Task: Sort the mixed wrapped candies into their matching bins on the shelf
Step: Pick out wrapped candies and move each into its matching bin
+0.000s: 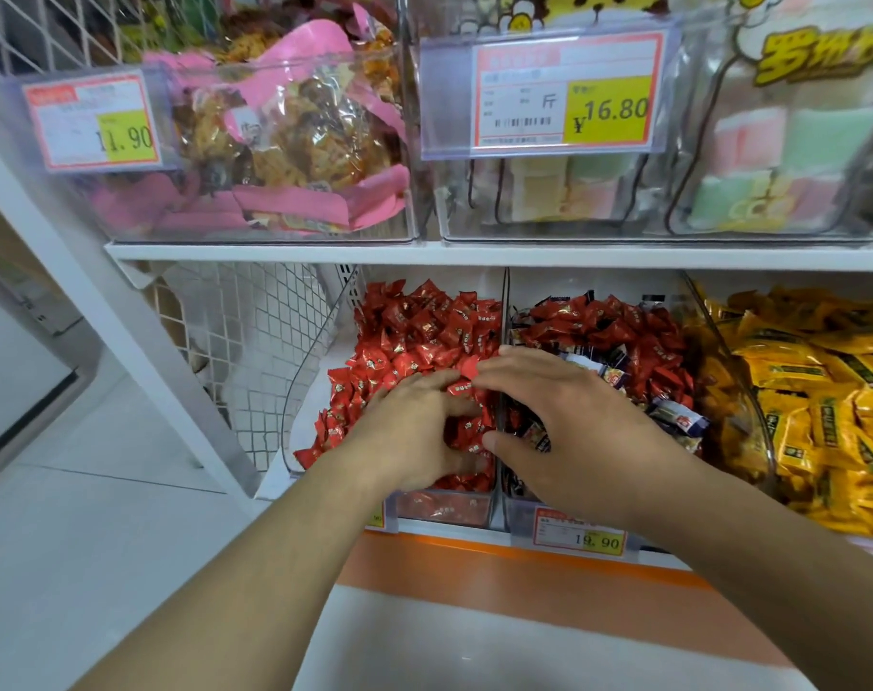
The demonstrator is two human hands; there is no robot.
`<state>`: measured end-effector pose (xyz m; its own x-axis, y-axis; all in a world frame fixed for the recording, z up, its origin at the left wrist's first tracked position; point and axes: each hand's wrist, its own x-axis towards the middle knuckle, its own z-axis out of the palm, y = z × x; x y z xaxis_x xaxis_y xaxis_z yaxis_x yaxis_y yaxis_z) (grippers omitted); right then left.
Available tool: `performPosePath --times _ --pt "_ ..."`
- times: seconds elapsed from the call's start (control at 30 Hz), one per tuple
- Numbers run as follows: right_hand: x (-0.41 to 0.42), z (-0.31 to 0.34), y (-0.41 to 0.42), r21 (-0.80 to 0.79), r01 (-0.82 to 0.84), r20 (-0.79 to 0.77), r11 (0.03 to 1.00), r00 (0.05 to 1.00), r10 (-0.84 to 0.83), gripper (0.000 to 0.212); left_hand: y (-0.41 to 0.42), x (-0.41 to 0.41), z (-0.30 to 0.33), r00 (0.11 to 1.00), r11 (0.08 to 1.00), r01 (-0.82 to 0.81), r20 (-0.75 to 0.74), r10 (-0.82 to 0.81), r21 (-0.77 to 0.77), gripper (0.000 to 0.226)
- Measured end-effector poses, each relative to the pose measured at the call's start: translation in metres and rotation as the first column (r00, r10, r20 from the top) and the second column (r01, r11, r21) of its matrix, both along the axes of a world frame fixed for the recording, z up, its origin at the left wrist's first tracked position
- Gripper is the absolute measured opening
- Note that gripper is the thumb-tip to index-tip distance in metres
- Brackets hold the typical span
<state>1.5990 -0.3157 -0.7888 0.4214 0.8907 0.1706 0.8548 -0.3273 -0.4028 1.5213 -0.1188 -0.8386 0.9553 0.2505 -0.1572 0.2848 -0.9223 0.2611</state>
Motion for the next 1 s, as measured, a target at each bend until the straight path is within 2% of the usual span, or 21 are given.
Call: performPosePath --times 0.1,0.4,0.6,0.9,1.0 --pt "0.000 0.000 0.000 -0.011 0.002 0.002 1.000 1.000 -0.002 0.058 0.001 0.000 0.005 1.000 0.998 -0.023 0.004 0.023 0.063 0.059" --pt "0.001 0.003 -0.003 -0.032 0.005 -0.015 0.999 1.000 -0.006 0.059 0.014 -0.011 0.010 0.964 0.987 -0.158 0.219 0.153 0.007 0.025" --pt "0.001 0.004 -0.002 -0.033 0.002 -0.014 0.999 1.000 -0.003 0.058 0.027 -0.012 0.007 0.912 0.965 -0.263 0.329 0.246 0.009 0.025" --pt "0.002 0.004 -0.001 -0.055 -0.002 -0.002 0.998 1.000 0.002 0.059 0.032 -0.015 0.006 0.895 0.975 -0.222 0.400 0.198 0.014 0.028" --pt "0.001 0.003 -0.001 -0.050 -0.005 0.007 0.999 1.000 0.005 0.059 0.025 -0.016 0.010 0.919 0.986 -0.163 0.362 0.158 -0.016 0.041"
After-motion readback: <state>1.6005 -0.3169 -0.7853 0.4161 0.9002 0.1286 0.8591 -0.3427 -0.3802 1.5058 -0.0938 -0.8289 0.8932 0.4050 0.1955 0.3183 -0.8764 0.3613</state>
